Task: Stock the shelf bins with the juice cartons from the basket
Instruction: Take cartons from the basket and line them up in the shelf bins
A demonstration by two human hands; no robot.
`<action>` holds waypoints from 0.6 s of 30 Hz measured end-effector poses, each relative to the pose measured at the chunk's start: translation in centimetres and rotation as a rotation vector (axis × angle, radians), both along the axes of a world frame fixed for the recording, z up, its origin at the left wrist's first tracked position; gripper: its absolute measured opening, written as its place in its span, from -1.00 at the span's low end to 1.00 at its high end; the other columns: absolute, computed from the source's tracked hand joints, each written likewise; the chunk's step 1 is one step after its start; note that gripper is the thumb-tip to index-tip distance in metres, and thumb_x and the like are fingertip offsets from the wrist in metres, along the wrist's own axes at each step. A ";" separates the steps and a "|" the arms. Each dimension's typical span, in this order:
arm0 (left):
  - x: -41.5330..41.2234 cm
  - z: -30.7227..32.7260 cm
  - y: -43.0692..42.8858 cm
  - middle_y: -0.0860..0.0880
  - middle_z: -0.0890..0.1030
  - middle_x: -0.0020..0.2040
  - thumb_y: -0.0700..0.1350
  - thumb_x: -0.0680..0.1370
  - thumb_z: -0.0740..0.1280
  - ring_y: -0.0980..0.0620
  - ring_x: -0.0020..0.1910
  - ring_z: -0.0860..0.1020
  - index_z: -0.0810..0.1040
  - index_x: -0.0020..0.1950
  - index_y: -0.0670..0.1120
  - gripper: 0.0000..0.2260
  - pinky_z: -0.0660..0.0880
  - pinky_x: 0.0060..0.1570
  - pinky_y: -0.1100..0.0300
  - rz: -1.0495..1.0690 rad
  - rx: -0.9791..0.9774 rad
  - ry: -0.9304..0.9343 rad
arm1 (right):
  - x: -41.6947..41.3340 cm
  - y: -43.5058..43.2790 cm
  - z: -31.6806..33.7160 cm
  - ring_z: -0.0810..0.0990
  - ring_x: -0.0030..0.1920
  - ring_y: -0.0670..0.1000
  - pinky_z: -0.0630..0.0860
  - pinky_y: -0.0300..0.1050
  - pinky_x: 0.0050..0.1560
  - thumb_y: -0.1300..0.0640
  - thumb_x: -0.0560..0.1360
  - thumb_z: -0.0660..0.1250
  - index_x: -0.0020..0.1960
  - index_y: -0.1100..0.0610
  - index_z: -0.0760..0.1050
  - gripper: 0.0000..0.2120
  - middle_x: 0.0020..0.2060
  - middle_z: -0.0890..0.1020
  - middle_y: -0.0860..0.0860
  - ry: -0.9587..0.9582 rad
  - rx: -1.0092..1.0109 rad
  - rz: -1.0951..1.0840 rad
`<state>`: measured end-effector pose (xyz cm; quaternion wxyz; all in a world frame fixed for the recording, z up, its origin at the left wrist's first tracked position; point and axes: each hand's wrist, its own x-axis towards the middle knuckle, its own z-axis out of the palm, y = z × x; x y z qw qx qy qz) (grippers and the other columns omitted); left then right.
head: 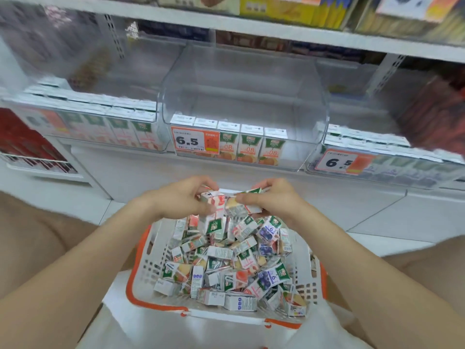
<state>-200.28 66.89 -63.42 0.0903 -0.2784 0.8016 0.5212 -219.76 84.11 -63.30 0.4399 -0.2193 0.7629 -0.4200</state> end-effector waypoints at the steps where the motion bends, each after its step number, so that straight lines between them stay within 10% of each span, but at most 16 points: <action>1: -0.2 1.5 0.1 -0.02 0.64 0.26 0.03 0.50 0.56 0.05 -0.06 0.70 0.51 0.31 0.21 -0.57 0.62 0.18 -0.09 -0.022 -0.059 -0.016 | 0.3 -0.1 1.1 0.76 -0.16 0.17 0.72 0.05 -0.22 0.15 0.27 0.75 0.20 0.21 0.47 -0.35 -0.02 0.69 0.23 -0.024 -0.031 -0.033; 4: -0.6 5.7 0.4 0.07 0.63 0.05 -0.04 0.59 0.49 0.23 -0.21 0.60 0.47 0.37 0.15 -0.60 0.56 -0.09 0.13 -0.094 -0.258 0.000 | 1.1 -0.4 4.3 0.69 -0.30 0.06 0.70 0.05 -0.15 0.21 0.32 0.71 0.16 0.18 0.49 -0.46 -0.09 0.71 0.21 0.052 -0.148 -0.114; 8: -0.7 9.0 0.6 0.18 0.57 0.25 -0.09 0.65 0.39 0.19 -0.12 0.59 0.41 0.47 0.18 -0.58 0.55 0.01 0.12 -0.060 -0.412 0.131 | 1.4 -1.4 7.2 0.64 -0.27 0.04 0.59 0.00 -0.19 0.15 0.38 0.64 0.10 0.10 0.53 -0.61 0.02 0.72 0.21 0.087 -0.423 -0.254; 13: -3.0 10.5 0.3 0.01 0.65 -0.04 -0.18 0.69 0.33 0.08 -0.13 0.62 0.53 0.34 0.22 -0.66 0.57 -0.07 0.12 0.193 -0.320 0.340 | 0.7 -4.0 9.8 0.64 -0.29 -0.15 0.55 -0.21 -0.33 0.19 0.59 0.41 0.24 0.02 0.57 -0.76 0.09 0.69 0.05 0.180 -0.495 -0.166; 18: -5.9 10.2 1.9 -0.08 0.71 0.01 -0.23 0.69 0.32 0.01 -0.05 0.70 0.54 0.24 0.18 -0.71 0.67 0.03 -0.04 0.288 -0.114 0.409 | -1.8 -4.0 11.0 0.51 0.20 -0.10 0.49 -0.27 0.07 -0.04 0.45 0.51 0.33 -0.13 0.45 -0.51 0.13 0.52 -0.10 0.601 -0.409 0.101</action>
